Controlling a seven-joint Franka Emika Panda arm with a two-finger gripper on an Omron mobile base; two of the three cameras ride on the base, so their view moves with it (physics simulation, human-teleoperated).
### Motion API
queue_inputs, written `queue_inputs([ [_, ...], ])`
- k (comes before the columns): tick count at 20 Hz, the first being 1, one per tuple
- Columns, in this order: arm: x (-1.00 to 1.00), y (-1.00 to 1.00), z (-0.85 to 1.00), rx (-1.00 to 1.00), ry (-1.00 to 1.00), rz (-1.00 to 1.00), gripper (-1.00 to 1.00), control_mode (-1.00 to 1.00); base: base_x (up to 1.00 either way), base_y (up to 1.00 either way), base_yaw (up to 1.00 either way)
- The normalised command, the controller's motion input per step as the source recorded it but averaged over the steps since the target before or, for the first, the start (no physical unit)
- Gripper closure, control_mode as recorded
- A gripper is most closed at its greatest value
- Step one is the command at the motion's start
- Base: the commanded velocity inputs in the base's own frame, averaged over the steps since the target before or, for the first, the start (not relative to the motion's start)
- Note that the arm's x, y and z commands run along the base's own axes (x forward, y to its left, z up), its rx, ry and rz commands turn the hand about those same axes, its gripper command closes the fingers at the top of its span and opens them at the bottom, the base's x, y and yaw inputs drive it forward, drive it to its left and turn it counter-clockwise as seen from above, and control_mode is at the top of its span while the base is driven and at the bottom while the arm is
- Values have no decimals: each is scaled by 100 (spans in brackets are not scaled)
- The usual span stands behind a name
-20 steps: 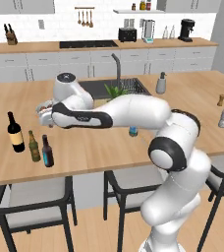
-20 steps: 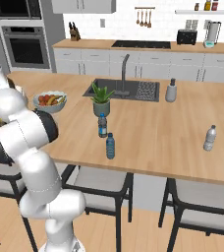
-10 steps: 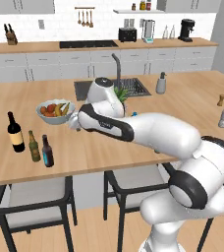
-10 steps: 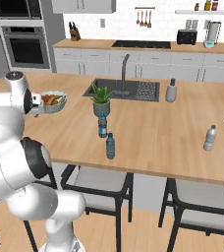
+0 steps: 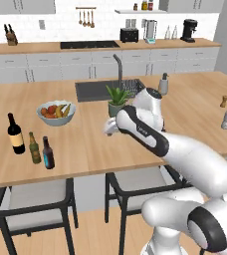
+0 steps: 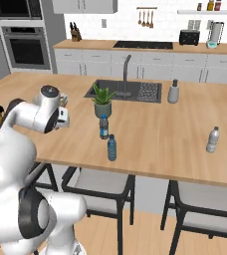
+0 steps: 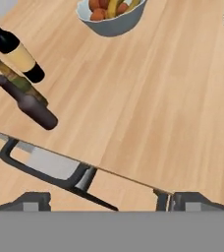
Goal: Move the plastic bottles in the middle to the plastics group, and the glass bottles in the middle to the glass group.
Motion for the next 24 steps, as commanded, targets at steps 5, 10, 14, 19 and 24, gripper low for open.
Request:
queue_inputs([
  [5,-34,-69,-16,2,0,-22,-100,-100,0,0,0],
  [10,-28,-96,0,6,0,-11,-100,-100,0,0,0],
  [14,-12,-94,0,1,2,-14,-100,-100,0,0,0],
  [19,23,-71,7,0,27,-24,-100,-100,0,0,0],
  [24,39,-65,7,0,29,-24,-100,-100,0,0,0],
])
